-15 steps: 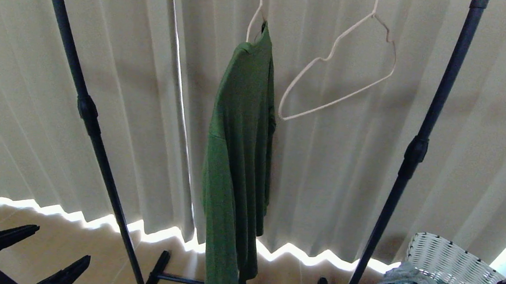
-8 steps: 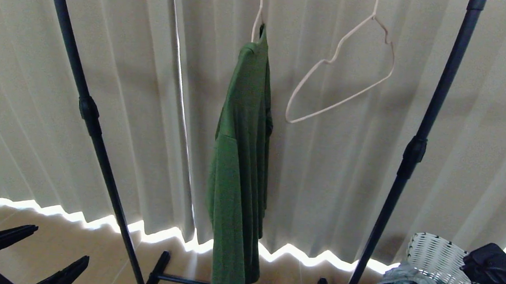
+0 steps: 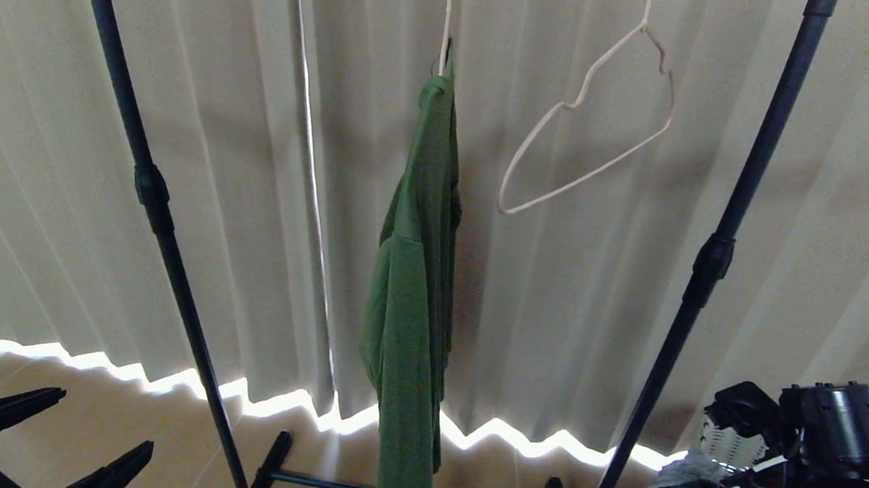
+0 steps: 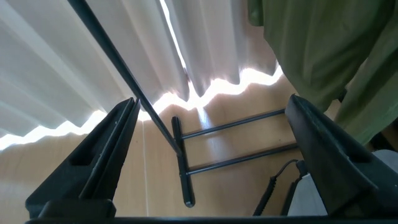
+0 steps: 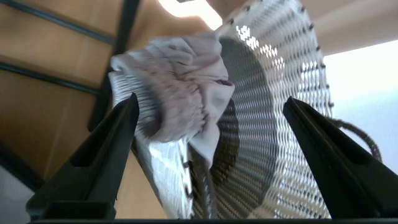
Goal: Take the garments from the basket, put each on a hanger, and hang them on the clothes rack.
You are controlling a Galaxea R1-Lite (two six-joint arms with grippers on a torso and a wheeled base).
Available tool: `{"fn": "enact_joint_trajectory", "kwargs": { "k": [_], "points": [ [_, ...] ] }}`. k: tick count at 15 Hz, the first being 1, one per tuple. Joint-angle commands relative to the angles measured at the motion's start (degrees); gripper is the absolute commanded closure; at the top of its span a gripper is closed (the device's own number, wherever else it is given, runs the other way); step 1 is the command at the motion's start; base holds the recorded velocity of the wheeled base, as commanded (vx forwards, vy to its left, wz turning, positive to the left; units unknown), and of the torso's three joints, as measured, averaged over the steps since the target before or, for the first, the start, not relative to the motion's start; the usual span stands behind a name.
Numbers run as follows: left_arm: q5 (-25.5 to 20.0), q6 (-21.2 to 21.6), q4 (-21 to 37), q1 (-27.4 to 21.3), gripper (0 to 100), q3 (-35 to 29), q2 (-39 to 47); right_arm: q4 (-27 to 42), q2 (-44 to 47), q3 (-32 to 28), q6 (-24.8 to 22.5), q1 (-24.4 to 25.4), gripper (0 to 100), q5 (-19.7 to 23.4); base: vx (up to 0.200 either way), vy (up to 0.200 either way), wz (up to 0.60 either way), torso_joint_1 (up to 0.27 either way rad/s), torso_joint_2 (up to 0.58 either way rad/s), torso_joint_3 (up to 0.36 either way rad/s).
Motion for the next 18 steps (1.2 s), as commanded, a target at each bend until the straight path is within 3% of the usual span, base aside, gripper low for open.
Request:
{"fn": "enact_joint_trajectory", "kwargs": {
  "k": [1, 7, 8, 14, 18],
  "points": [
    [0.0, 0.0, 0.0, 0.0, 0, 0.0, 0.1, -0.2, 4.5, -0.5, 0.0, -1.3, 0, -0.2, 0.0, 0.0, 0.0, 0.0, 0.0, 0.0],
    [0.0, 0.0, 0.0, 0.0, 0, 0.1, 0.0, -0.6, 6.3, -0.5, 0.1, -2.5, 0, -2.5, 0.0, 0.0, 0.0, 0.0, 0.0, 0.0],
    [0.0, 0.0, 0.0, 0.0, 0, 0.0, 0.0, -0.9, 7.2, -0.5, 0.1, -2.8, 100, -3.9, 0.0, 0.0, 0.0, 0.0, 0.0, 0.0],
    [0.0, 0.1, 0.0, 0.0, 0, 0.1, -0.2, -0.9, 4.6, 0.1, 0.4, -2.4, 100, -4.1, 0.0, 0.0, 0.0, 0.0, 0.0, 0.0],
    [0.0, 0.1, 0.0, 0.0, 0, 0.4, -0.1, -0.9, -7.5, 0.5, 0.8, 0.5, 100, -0.8, 0.0, 0.0, 0.0, 0.0, 0.0, 0.0]
  ]
}}
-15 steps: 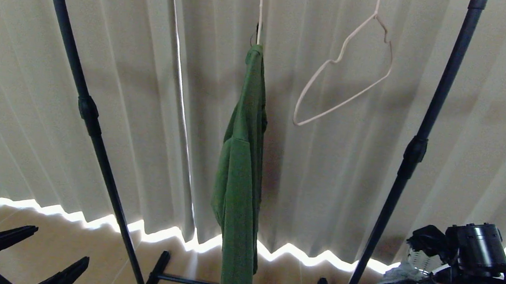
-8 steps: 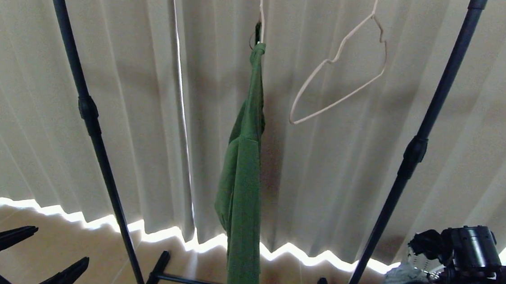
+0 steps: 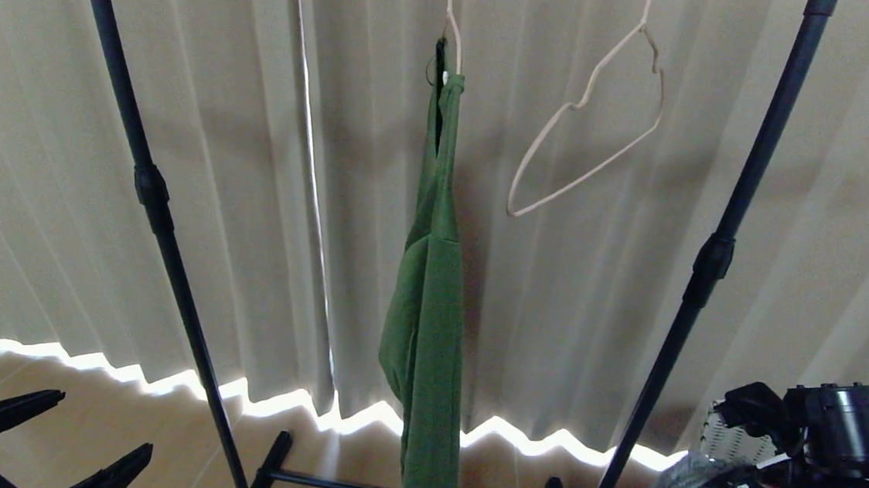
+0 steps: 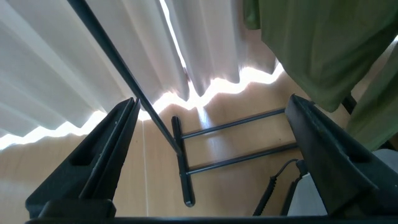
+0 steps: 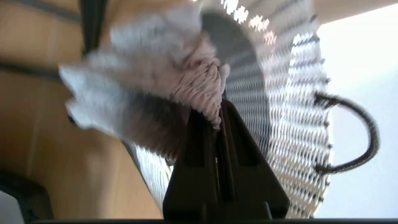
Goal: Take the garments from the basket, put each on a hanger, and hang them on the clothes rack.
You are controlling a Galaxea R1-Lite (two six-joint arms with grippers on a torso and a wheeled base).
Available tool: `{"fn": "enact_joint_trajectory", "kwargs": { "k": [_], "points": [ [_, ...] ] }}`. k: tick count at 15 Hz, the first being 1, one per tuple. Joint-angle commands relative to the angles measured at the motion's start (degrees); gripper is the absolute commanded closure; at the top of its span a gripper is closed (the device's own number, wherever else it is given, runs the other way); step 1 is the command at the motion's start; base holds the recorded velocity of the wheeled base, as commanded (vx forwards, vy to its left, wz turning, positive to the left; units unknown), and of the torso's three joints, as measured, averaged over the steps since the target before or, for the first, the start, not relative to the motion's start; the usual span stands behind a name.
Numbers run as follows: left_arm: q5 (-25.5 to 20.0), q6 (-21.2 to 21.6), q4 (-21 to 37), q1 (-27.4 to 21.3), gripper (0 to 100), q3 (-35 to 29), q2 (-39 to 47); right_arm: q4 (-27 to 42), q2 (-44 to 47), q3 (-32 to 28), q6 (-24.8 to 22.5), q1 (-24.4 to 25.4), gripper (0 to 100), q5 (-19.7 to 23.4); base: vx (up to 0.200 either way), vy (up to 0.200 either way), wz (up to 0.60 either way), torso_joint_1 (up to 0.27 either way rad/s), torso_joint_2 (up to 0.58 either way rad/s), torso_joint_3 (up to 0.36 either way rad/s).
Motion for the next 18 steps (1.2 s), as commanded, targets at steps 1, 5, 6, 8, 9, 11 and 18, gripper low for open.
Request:
{"fn": "enact_joint_trajectory", "kwargs": {
  "k": [1, 5, 6, 8, 9, 11, 18],
  "points": [
    [0.0, 0.0, -0.1, -0.1, 0, 0.0, 0.0, -0.1, -11.4, -0.5, 0.7, 3.1, 100, 4.6, 0.0, 0.0, 0.0, 0.0, 0.0, 0.0],
    [0.0, 0.1, -0.1, -0.1, 0, -0.2, -0.4, -0.1, -20.1, -1.1, 0.5, 4.3, 100, 8.9, 0.0, 0.0, 0.0, 0.0, 0.0, 0.0],
    [0.0, 0.1, -0.1, -0.1, 0, -0.2, -0.5, -0.1, -21.0, -1.0, 0.5, 4.3, 100, 8.9, -0.2, 0.0, 0.0, 0.002, 0.0, 0.002],
    [0.0, 0.1, -0.1, -0.1, 0, -0.2, -0.6, -0.1, -21.3, -0.6, 0.5, 4.3, 100, 8.9, -0.2, 0.0, 0.0, 0.005, 0.01, 0.005],
    [0.0, 0.1, -0.1, -0.1, 0, -0.2, -1.0, -0.1, -21.3, -0.5, 0.5, 4.3, 100, 8.9, -0.2, 0.0, 0.0, 0.002, 0.0, 0.007],
    [0.0, 0.1, -0.1, -0.1, 0, -0.1, -1.5, -0.1, -21.2, -0.5, 0.5, 4.3, 100, 8.9, -0.2, 0.0, 0.0, 0.012, 0.0, -0.007],
    [-0.1, 1.7, 0.0, -0.6, 0, 0.1, -1.8, -0.1, -21.1, -1.5, 0.5, 4.5, 100, 9.0, -0.143, 0.0, 0.0, 0.0, 0.0, 0.002]
  ]
}}
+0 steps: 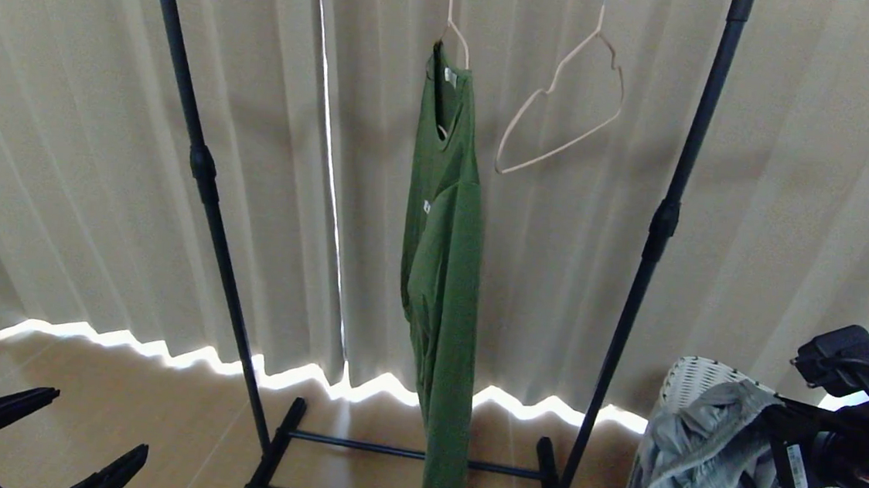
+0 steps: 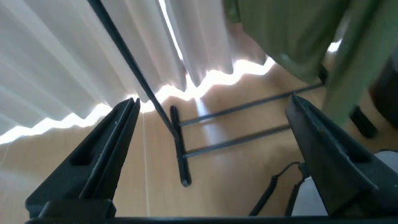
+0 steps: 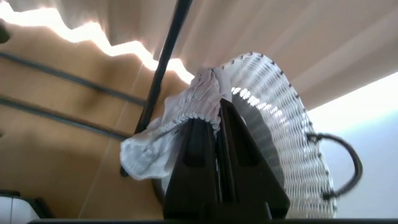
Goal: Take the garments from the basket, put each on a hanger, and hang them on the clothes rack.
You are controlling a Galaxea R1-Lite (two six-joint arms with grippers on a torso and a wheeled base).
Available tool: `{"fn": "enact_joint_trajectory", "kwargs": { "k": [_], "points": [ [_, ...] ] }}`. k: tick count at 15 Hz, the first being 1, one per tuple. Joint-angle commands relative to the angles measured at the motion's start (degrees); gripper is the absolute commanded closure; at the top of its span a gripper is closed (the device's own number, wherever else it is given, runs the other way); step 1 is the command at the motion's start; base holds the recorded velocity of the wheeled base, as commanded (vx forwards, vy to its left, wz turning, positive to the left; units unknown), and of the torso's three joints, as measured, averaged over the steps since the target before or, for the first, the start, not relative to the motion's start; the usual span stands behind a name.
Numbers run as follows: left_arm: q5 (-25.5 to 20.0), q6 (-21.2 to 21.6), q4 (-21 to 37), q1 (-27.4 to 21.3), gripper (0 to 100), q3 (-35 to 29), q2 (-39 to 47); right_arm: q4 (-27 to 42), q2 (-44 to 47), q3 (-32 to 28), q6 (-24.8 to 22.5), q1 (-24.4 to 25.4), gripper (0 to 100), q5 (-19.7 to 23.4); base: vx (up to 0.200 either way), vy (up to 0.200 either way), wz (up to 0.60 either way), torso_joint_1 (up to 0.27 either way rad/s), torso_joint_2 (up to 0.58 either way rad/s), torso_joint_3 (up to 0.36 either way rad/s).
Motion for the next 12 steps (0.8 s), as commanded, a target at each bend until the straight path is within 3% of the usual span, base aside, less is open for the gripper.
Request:
{"fn": "enact_joint_trajectory", "kwargs": {
  "k": [1, 3, 6, 7, 8, 12],
  "points": [
    [0.0, 2.0, -0.2, -1.5, 0, -0.4, -1.0, 0.0, -0.1, -0.6, 0.1, 1.1, 100, 0.0, 0.0, 0.0, 0.0, 0.0, 0.0, 0.0],
    [0.0, 3.6, -0.3, -4.6, 0, -0.4, -2.6, -0.1, -0.1, -2.0, 0.2, 3.2, 100, 1.1, 0.0, 0.0, 0.0, 0.0, 0.0, 0.0],
    [-0.1, 5.5, -0.3, -15.7, 0, -3.5, 0.0, 0.0, 0.8, -8.2, 0.5, 8.8, 100, 12.4, 0.0, 0.0, 0.0, 0.0, 0.0, 0.0],
    [-0.1, 5.5, -0.3, -15.7, 0, -3.5, 0.0, 0.0, 0.8, -8.2, 0.5, 8.8, 100, 12.4, 0.0, 0.0, 0.0, 0.0, 0.0, 0.0],
    [-0.1, 5.6, -0.3, -20.2, 0, -8.5, 6.3, -0.1, 1.8, -12.4, 2.9, 12.3, 100, 15.1, 0.0, 0.0, 0.0, 0.0, 0.0, 0.0],
    [0.1, 4.2, -1.6, -27.7, 0, -17.1, 22.9, -0.6, 1.8, -17.3, 9.2, 19.6, 100, 15.2, 0.0, 0.0, 0.0, 0.0, 0.0, 0.0]
  ]
}}
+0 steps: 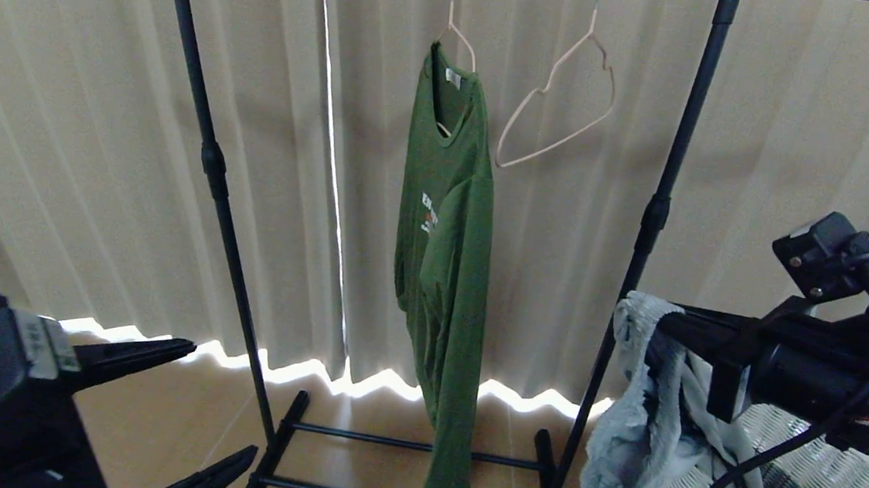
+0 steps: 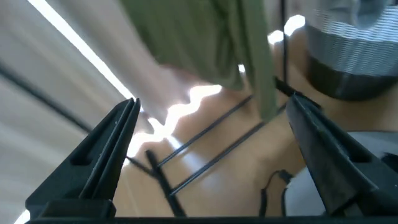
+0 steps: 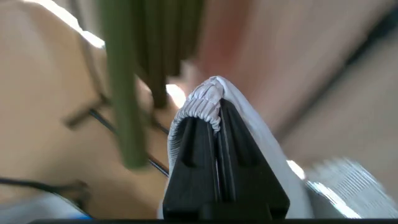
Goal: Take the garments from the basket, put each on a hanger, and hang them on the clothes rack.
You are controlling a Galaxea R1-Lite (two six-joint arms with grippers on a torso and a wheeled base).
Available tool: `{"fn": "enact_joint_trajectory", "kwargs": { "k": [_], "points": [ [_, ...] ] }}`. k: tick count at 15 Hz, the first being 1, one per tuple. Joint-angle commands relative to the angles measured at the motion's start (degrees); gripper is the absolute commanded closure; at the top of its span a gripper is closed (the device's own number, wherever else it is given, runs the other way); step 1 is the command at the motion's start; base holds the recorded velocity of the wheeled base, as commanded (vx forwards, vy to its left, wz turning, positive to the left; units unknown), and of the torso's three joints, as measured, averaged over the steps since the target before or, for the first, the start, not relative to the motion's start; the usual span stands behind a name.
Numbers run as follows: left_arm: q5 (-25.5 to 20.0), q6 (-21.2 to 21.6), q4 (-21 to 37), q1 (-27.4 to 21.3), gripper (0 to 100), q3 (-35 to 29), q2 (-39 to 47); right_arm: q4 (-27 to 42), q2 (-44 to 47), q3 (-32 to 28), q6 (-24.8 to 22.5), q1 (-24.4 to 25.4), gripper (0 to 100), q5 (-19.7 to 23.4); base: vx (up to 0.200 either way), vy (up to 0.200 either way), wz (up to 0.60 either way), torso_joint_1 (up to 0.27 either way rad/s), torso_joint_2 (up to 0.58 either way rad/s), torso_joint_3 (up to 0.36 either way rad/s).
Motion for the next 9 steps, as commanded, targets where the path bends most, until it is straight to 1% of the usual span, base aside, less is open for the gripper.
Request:
{"fn": "enact_joint_trajectory", "kwargs": {
  "k": [1, 2, 3, 4, 5, 6, 7, 9],
  "points": [
    [0.1, -4.0, -3.2, -7.5, 0, -8.1, 17.3, -3.4, 0.4, -1.6, 1.8, 4.5, 100, 0.4, 0.0, 0.0, 0.0, 0.0, 0.0, 0.0],
    [0.2, -6.1, -4.6, -9.1, 0, -9.8, 20.2, -5.3, 0.4, -1.4, 2.1, 5.6, 100, 0.6, 0.0, 0.0, 0.0, 0.0, 0.0, 0.0],
    [0.4, -10.1, -7.4, -11.9, 0, -12.3, 24.8, -7.7, 0.9, -1.5, 2.6, 7.6, 100, 0.6, 0.0, 0.0, 0.0, 0.0, 0.0, 0.0],
    [0.4, -10.4, -7.5, -12.0, 0, -12.4, 25.1, -7.8, 1.0, -1.5, 2.6, 7.8, 100, 0.6, 0.0, 0.0, 0.0, 0.0, 0.0, 0.0],
    [0.5, -13.8, -10.0, -15.3, 0, -15.2, 31.2, -10.7, 1.2, -1.7, 3.5, 10.6, 100, 0.6, 0.0, 0.0, 0.0, 0.0, 0.0, 0.0],
    [0.5, -15.1, -11.0, -16.4, 0, -16.1, 33.5, -11.5, 1.3, -1.8, 4.2, 11.5, 100, 0.6, 0.0, 0.0, 0.0, 0.0, 0.0, 0.0],
    [0.6, -18.0, -13.8, -18.2, 0, -18.1, 38.4, -12.1, 1.2, -2.2, 5.2, 13.4, 100, 0.6, 0.0, 0.0, 0.0, 0.0, 0.0, 0.0],
    [2.0, -21.7, -17.1, -19.8, 0, -20.1, 43.9, -12.2, 1.2, -2.9, 5.4, 14.7, 100, 0.6, 0.0, 0.0, 0.0, 0.0, 0.0, 0.0]
  ]
}}
